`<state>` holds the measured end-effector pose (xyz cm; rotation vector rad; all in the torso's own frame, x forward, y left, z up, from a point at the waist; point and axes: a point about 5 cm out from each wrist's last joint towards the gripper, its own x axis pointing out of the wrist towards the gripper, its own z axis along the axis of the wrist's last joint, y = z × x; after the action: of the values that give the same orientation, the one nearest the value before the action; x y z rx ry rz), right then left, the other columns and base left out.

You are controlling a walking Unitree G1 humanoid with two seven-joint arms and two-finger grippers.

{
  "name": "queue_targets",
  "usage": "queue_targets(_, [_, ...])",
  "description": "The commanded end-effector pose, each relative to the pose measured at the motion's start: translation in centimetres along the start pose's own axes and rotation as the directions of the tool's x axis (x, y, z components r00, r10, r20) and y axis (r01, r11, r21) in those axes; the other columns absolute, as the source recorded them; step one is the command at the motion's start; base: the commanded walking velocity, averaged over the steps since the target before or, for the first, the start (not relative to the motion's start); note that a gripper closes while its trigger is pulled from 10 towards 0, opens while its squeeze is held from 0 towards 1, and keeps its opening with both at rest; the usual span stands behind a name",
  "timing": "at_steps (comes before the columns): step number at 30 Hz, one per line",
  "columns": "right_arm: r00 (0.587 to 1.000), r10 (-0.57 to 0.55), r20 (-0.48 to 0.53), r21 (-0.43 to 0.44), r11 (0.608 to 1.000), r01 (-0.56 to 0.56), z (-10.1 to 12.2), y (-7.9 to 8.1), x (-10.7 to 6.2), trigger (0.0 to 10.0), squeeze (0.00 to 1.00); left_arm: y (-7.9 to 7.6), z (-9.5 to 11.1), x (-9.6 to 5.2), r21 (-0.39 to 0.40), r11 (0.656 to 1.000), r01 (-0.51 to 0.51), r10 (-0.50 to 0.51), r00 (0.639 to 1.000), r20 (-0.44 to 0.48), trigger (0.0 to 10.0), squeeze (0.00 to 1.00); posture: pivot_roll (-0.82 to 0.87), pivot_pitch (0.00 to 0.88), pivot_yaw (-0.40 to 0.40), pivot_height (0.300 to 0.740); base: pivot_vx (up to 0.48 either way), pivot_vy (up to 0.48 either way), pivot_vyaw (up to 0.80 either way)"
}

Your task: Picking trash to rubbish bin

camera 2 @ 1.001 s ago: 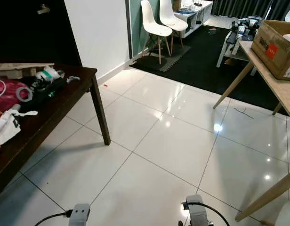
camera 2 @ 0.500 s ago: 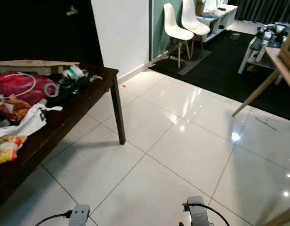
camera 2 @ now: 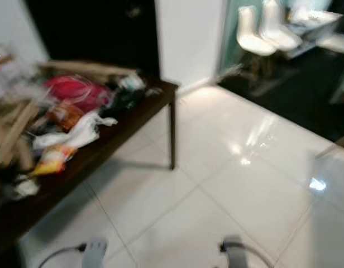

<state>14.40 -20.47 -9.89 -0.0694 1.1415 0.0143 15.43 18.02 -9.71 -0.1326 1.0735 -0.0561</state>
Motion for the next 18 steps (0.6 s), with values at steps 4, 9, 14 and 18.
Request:
queue_targets(4, [1.0,0.008,0.009,0.012,1.0,-0.008,0.08,0.32,0.04,10.0,0.0,0.27,-0.13,-0.06,0.012,1.0,-0.012,0.012,1.0,-0.008,10.0,0.0,0.0,0.053,-0.02,0.74,0.0,0.0,0.79])
queue_targets(9, [1.0,0.001,0.01,0.01,1.0,-0.001,0.11,0.27,0.04,10.0,0.0,0.28,-0.24,-0.08,0.02,1.0,-0.011,0.011,1.0,-0.014,10.0,0.0,0.0,0.05,-0.021,0.74,0.0,0.0,0.79])
queue_targets(14, [1.0,-0.015,0.01,0.009,1.0,0.015,0.15,0.23,0.05,10.0,0.0,0.32,-0.31,-0.1,0.021,1.0,-0.007,0.008,1.0,-0.018,10.0,0.0,0.0,0.051,-0.016,0.74,0.0,0.0,0.29])
queue_targets(18, [1.0,-0.014,0.009,0.012,1.0,0.014,0.18,0.29,0.06,10.0,0.0,0.34,-0.29,-0.1,0.016,1.0,-0.007,0.007,1.0,-0.017,10.0,0.0,0.0,0.049,-0.019,0.74,0.0,0.0,0.0])
